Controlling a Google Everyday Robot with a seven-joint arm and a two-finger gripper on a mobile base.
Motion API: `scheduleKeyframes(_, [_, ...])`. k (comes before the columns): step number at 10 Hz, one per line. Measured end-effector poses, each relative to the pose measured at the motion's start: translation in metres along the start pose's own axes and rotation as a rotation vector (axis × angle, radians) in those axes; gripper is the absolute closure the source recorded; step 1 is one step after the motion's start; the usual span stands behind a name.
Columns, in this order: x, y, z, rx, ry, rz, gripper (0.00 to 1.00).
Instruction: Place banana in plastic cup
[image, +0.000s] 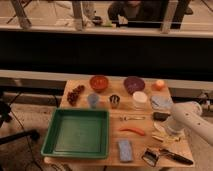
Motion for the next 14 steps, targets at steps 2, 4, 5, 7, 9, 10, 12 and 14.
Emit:
scheduleKeyframes(2, [0.0,0.0,-0.001,-0.001,0.0,0.004,0.63])
scheduleKeyframes(4, [-0.002,0.003,-0.006,-0.014,-0.001,0.006,0.85])
scheduleKeyframes(5, [-0.001,0.003,-0.007,-0.012,0.0,0.004,0.93])
scheduleKeyframes(7, [0.0,0.0,-0.007,0.005,0.0,0.0,1.0])
scheduleKeyframes(9, [0.0,0.001,-0.007,0.019,-0.01,0.001,1.0])
scheduleKeyframes(10, [0.0,0.001,-0.011,0.03,-0.016,-0.003,1.0])
scheduleKeyframes(12, [-0.003,0.001,-0.019,0.044,-0.03,-0.011,1.0])
scheduleKeyframes(14, [-0.005,0.002,-0.03,0.061,-0.053,-0.019,1.0])
